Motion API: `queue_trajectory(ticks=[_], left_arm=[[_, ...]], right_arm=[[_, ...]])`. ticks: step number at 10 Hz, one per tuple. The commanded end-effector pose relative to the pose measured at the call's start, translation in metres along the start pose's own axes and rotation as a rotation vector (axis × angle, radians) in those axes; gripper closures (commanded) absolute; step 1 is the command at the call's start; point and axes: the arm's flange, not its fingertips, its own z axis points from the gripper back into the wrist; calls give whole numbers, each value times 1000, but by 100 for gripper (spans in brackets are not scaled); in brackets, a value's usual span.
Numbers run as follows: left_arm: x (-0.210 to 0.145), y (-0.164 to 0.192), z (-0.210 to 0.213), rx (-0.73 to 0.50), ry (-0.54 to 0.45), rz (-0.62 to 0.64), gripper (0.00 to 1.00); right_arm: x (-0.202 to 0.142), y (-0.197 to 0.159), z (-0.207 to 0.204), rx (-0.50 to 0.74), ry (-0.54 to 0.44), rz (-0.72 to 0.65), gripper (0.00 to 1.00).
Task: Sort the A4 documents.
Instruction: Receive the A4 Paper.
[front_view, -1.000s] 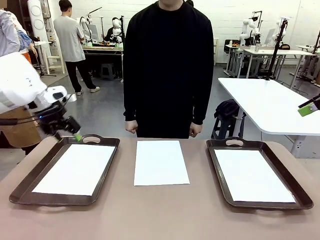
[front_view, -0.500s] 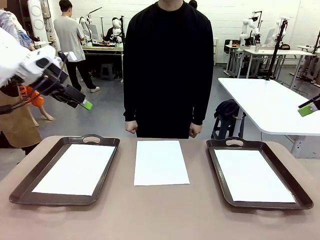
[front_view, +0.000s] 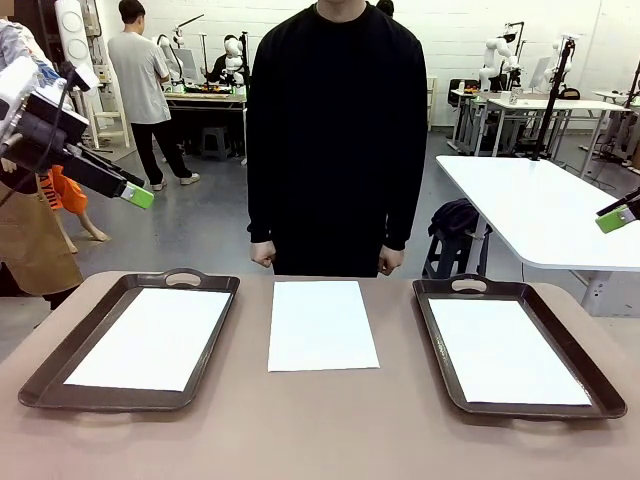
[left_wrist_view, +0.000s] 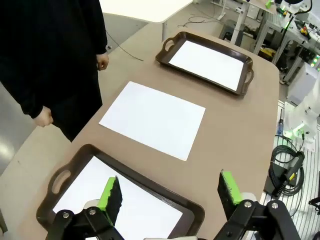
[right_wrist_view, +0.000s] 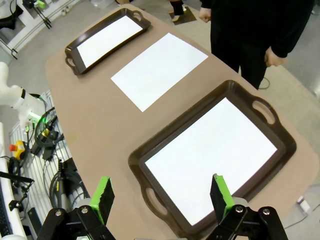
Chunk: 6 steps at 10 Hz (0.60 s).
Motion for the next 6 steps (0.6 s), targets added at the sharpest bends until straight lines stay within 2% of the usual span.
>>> queue_trajectory(ticks=[1, 4, 6], left_arm=[[-6, 1, -3, 29, -18, 33, 0], [-11, 14, -6, 98, -2, 190, 0], [-11, 16, -6, 103, 6, 190, 0]], right_arm=[[0, 0, -1, -2, -1, 0, 0], [0, 0, -1, -2, -1, 0, 0], [0, 0, -1, -2, -1, 0, 0]])
